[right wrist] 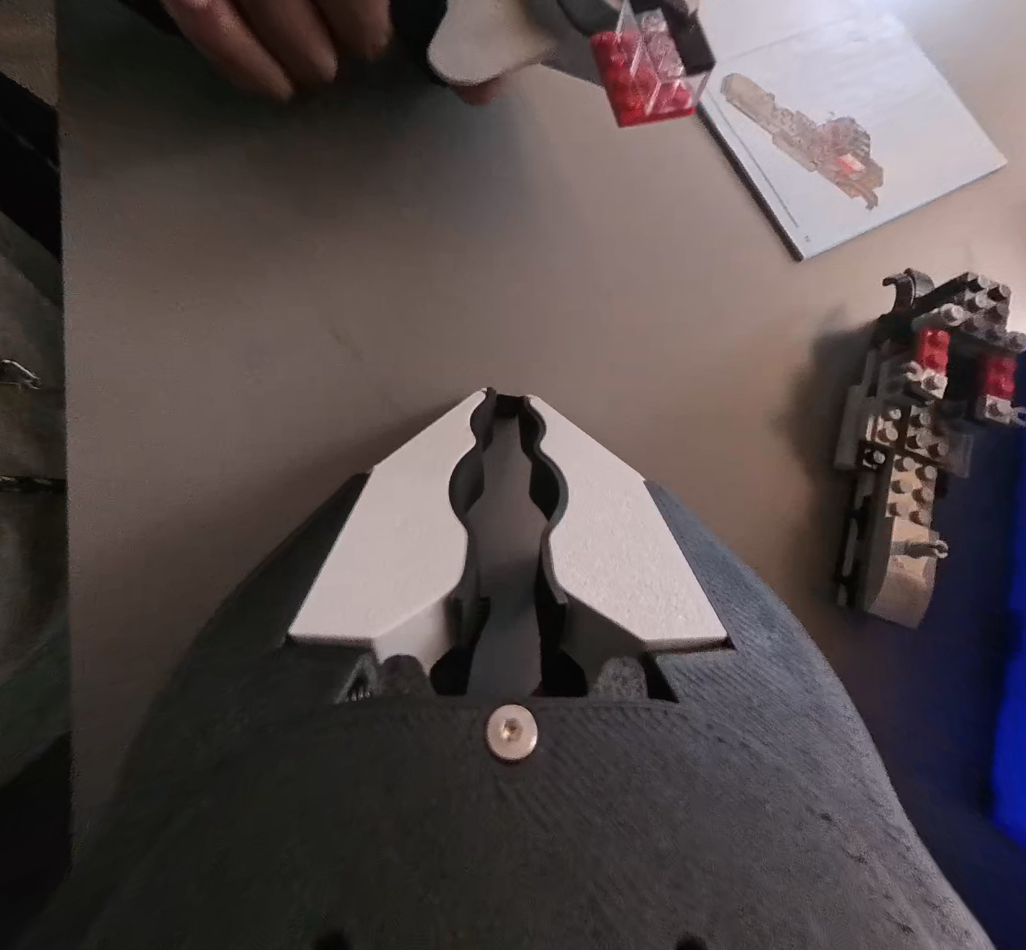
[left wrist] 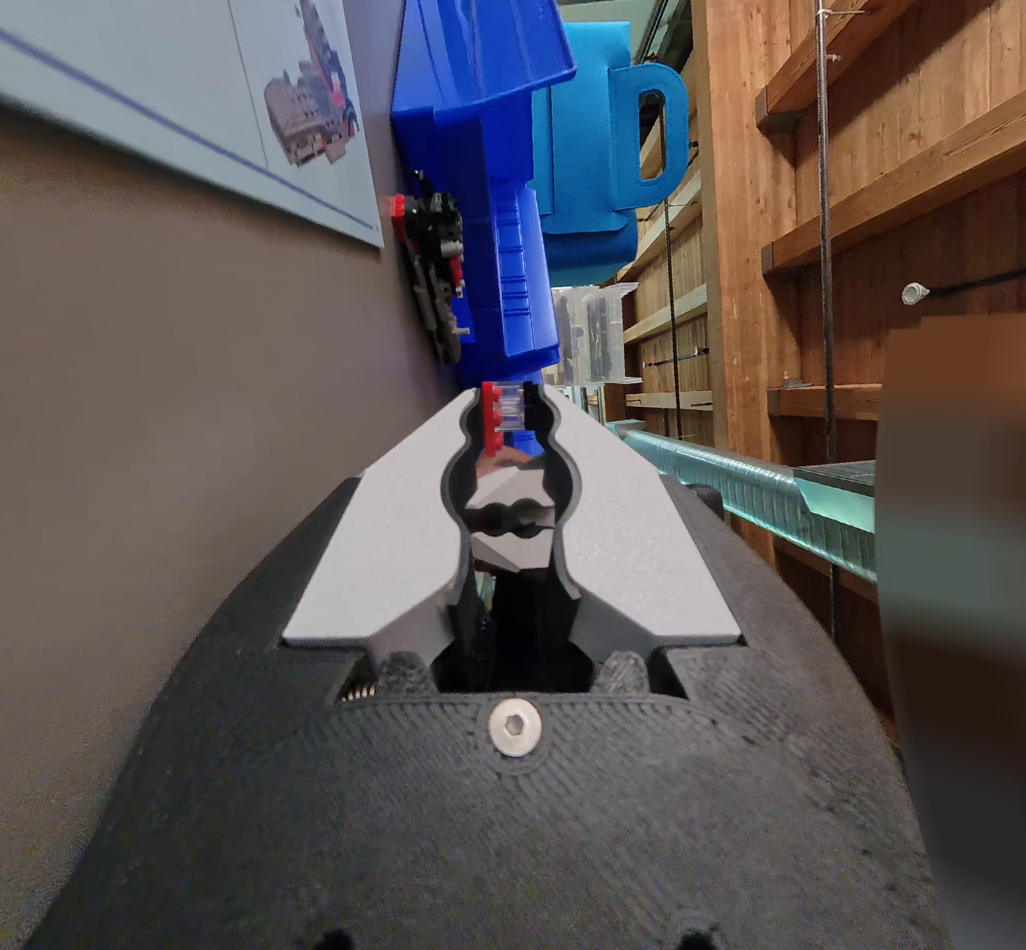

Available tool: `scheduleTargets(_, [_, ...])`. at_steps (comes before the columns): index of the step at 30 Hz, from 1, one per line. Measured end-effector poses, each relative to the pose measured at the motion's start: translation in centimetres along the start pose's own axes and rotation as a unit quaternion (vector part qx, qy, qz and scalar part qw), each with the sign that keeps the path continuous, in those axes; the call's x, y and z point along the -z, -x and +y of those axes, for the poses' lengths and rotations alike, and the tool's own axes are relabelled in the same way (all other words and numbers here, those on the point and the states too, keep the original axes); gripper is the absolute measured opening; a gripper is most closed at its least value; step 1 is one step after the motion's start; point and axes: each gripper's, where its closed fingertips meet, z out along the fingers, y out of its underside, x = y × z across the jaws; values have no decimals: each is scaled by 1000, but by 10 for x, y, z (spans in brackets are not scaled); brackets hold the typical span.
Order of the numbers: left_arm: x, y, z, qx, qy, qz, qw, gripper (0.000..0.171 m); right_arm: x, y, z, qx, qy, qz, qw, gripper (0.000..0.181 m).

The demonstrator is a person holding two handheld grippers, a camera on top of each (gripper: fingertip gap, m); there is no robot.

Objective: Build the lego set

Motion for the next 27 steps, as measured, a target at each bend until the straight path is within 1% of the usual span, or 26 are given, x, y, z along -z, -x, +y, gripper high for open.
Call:
scheduleTargets(3, [0, -1, 7, 20, 8, 7, 1000, 17, 2, -8, -10, 26, -10, 6, 1000, 9])
scheduleTargets(8, [-1, -2, 14, 29, 16, 12, 999, 17, 15, -21, -62, 47, -89, -3, 995, 9])
scheduleTargets(10, [-1, -2, 15, 31, 17, 14, 999, 17, 16, -24, -80, 61, -109, -4, 992, 9])
scheduleTargets(12, [-1, -2, 16, 32, 18, 14, 999, 17, 13, -26, -91, 73, -114, -8, 991, 9])
scheduleTargets(15, [-2, -3, 17, 35, 20, 15, 999, 17, 5, -28, -97, 91, -107, -10, 990, 9])
scheduleTargets(20, [-2, -4, 17, 40, 20, 19, 999, 17, -7, -31, -95, 110, -85, -5, 990, 9])
scheduleTargets(27, [-2, -4, 16, 42, 19, 20, 999, 17, -9, -33, -95, 112, -87, -2, 990, 9])
